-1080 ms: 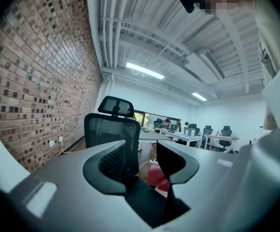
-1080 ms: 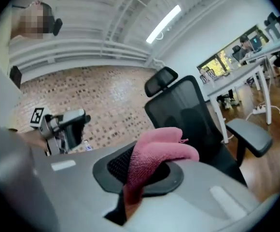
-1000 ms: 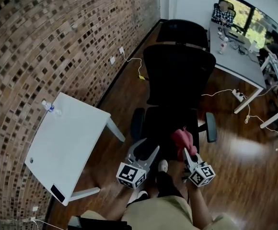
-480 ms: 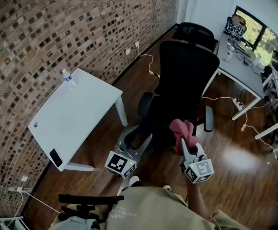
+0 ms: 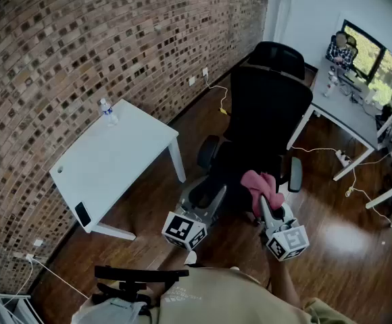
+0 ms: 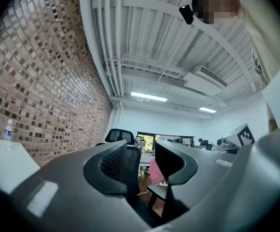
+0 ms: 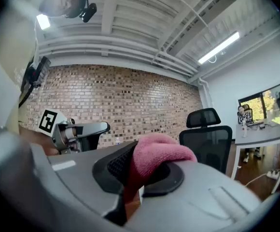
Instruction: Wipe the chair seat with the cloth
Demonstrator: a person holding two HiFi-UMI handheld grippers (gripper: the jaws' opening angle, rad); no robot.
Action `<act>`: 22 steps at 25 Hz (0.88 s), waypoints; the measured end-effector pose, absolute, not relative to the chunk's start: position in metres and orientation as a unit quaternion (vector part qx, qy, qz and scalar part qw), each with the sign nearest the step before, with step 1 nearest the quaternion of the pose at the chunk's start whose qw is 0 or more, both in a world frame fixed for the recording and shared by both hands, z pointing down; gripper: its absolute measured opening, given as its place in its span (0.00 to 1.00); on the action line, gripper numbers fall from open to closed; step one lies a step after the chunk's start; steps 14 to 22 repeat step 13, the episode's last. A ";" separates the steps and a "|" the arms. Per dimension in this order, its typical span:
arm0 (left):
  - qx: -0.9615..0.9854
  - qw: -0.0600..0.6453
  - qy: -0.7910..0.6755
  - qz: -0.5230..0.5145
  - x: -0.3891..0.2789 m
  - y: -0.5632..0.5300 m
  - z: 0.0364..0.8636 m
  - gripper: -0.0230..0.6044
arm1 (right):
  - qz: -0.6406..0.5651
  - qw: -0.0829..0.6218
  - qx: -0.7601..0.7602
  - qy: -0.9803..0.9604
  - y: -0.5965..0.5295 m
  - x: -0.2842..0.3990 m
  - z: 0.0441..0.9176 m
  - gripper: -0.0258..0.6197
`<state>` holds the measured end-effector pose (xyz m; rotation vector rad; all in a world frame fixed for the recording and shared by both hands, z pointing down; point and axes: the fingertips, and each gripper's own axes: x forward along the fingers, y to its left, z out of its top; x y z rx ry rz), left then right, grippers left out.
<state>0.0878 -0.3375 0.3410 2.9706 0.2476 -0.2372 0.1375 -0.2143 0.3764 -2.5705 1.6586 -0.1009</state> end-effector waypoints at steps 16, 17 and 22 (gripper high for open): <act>0.989 0.042 0.125 -0.060 0.092 -0.334 0.342 0.33 | -0.031 0.056 -0.860 0.507 -0.195 0.161 0.381 0.06; 0.989 0.042 0.125 -0.060 0.092 -0.334 0.342 0.33 | -0.031 0.056 -0.860 0.507 -0.195 0.161 0.381 0.06; 0.989 0.042 0.125 -0.060 0.092 -0.334 0.342 0.33 | -0.031 0.056 -0.860 0.507 -0.195 0.161 0.381 0.06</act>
